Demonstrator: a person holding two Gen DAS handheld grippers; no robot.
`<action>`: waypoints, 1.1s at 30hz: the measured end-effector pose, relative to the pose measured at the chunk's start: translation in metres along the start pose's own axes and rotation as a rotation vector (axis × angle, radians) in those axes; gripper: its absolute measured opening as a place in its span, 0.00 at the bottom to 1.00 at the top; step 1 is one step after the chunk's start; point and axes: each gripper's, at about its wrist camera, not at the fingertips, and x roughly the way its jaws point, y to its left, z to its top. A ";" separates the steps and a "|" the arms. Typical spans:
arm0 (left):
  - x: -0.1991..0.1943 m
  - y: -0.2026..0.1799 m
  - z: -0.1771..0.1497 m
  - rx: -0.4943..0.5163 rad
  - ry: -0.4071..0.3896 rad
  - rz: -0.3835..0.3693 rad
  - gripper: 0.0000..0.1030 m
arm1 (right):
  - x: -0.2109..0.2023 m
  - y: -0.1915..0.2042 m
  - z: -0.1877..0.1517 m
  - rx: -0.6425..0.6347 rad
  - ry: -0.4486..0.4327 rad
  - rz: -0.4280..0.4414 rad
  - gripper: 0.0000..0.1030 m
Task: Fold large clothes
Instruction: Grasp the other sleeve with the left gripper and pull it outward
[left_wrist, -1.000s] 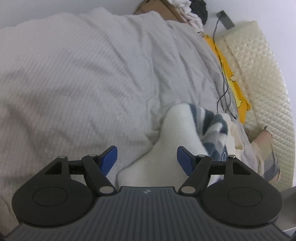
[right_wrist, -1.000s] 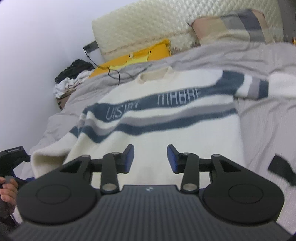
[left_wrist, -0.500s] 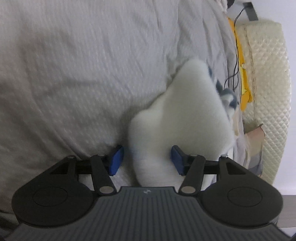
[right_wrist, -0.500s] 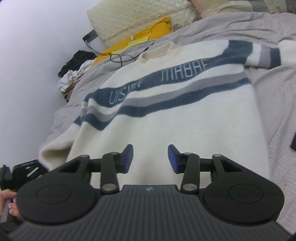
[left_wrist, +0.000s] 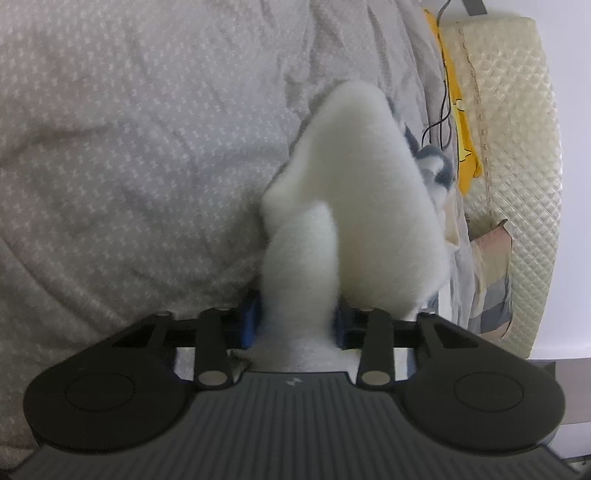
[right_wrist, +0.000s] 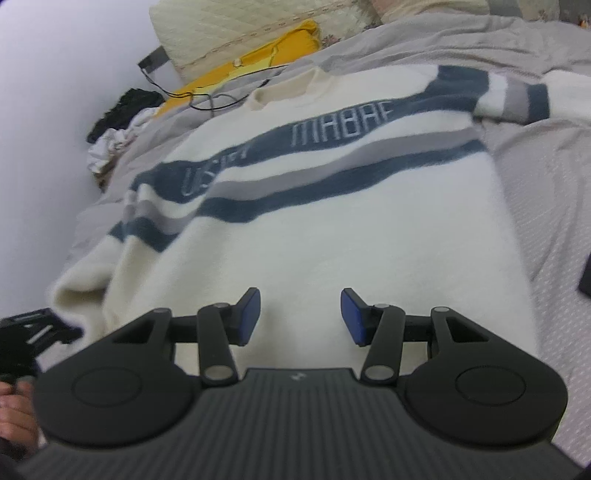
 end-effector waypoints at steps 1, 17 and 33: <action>0.001 -0.004 0.001 0.018 -0.010 0.005 0.27 | 0.002 -0.001 0.000 -0.010 0.002 -0.012 0.49; -0.092 -0.134 0.089 0.531 -0.497 0.386 0.15 | -0.003 -0.010 0.004 -0.014 -0.048 0.004 0.49; -0.047 -0.283 0.273 0.828 -0.904 0.665 0.14 | 0.026 -0.012 0.030 -0.080 -0.163 -0.080 0.49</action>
